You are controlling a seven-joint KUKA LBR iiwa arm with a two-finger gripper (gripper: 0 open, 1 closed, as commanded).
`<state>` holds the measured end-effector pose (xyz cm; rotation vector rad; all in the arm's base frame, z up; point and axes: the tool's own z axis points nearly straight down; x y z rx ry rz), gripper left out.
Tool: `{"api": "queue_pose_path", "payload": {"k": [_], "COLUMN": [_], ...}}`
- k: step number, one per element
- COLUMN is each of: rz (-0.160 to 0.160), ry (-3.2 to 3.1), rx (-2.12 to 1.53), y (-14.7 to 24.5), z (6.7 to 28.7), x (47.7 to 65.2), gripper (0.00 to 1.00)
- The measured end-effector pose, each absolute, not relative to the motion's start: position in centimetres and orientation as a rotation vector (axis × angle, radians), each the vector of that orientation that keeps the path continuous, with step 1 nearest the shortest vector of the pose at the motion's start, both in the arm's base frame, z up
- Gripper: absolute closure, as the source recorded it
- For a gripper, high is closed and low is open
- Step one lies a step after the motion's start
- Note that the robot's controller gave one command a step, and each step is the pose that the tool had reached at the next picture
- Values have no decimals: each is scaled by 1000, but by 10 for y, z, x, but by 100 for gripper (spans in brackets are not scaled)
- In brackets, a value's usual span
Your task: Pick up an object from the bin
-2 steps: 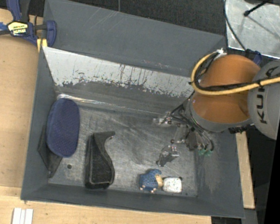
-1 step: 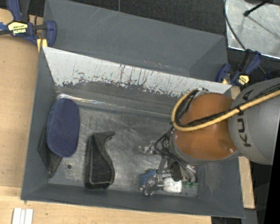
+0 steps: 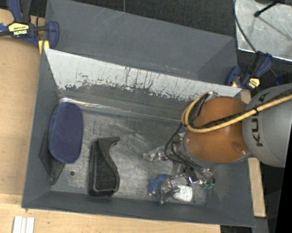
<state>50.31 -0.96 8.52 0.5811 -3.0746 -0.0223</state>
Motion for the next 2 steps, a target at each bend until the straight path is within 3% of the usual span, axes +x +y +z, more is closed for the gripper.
{"api": "queue_pose_path", "payload": {"k": [1,2], "rz": [-12,4], "ry": [-3060,-3099], "rx": [581,581], "y": [-15,-8], "z": [84,218], "x": [500,504], "gripper": [100,100]}}
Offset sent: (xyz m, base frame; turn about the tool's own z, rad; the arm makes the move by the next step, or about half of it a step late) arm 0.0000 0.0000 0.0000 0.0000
